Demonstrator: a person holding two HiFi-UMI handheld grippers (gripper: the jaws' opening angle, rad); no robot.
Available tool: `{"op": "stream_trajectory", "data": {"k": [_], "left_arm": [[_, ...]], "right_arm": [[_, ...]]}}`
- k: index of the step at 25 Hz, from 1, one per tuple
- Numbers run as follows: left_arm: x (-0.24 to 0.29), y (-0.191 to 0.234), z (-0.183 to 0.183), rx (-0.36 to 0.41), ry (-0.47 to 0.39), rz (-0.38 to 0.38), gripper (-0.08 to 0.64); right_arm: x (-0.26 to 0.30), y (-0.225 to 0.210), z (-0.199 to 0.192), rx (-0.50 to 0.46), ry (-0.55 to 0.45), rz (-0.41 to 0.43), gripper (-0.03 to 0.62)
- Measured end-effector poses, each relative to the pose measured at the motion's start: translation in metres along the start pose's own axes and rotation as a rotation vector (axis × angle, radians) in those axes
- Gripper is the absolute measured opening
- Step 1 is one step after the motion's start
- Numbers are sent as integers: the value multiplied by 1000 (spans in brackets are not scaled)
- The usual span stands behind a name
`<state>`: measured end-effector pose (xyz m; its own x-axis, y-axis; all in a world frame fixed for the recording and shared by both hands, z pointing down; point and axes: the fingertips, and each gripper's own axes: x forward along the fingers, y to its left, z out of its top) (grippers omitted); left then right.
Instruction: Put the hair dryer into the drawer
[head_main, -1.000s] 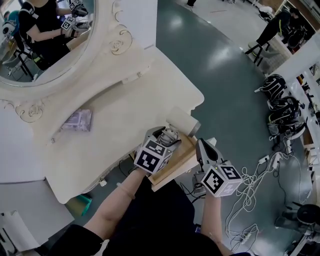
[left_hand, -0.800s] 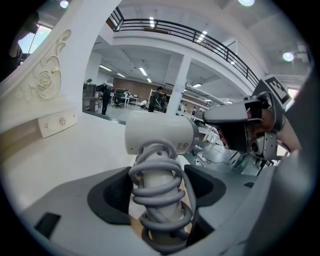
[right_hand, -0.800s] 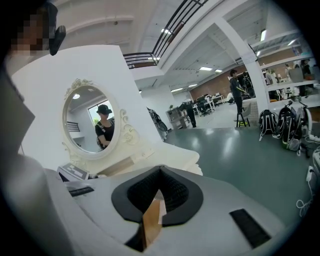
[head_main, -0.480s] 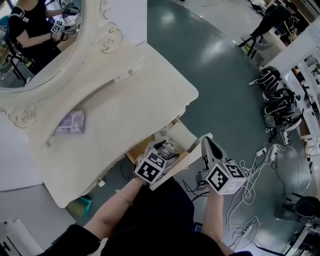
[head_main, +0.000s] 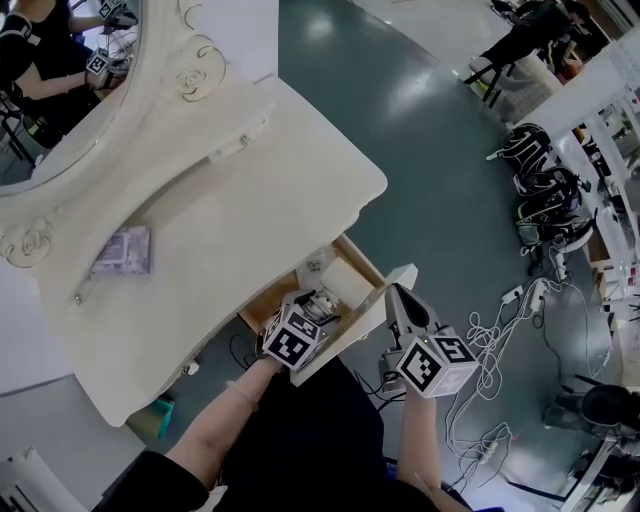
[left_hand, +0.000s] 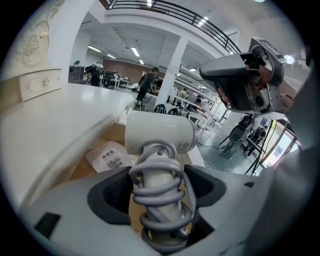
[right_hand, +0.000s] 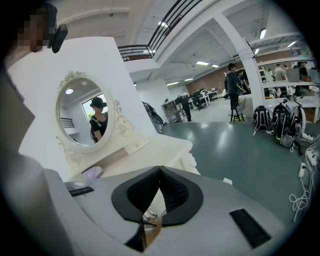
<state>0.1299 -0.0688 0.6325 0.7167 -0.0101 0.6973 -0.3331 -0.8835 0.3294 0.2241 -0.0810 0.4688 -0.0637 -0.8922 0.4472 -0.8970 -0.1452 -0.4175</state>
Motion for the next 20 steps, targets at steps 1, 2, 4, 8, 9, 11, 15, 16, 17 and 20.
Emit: {"op": "stream_trajectory", "data": {"k": [1, 2, 4, 8, 9, 11, 15, 16, 17, 20], "left_arm": [[4, 1, -3, -4, 6, 1, 321], [7, 3, -6, -7, 13, 2, 322], [14, 5, -10, -7, 28, 3, 322], [23, 11, -15, -3, 46, 14, 322], [25, 13, -17, -4, 50, 16, 322], [29, 17, -21, -6, 59, 25, 322], [38, 26, -25, -22, 66, 52, 322], [40, 28, -26, -27, 66, 58, 322], [43, 30, -26, -29, 68, 65, 322], [50, 37, -29, -21, 81, 86, 322]], "right_arm": [[1, 1, -3, 3, 8, 2, 14], [2, 2, -7, 7, 15, 4, 14], [4, 3, -12, 11, 26, 8, 14], [8, 5, -17, 12, 43, 15, 14], [9, 6, -19, 13, 46, 16, 14], [10, 6, -22, 17, 55, 14, 14], [10, 5, -29, 27, 74, 16, 14], [10, 5, -31, 30, 80, 18, 14], [10, 5, -34, 33, 87, 20, 14], [12, 4, -40, 46, 105, 24, 14]]}}
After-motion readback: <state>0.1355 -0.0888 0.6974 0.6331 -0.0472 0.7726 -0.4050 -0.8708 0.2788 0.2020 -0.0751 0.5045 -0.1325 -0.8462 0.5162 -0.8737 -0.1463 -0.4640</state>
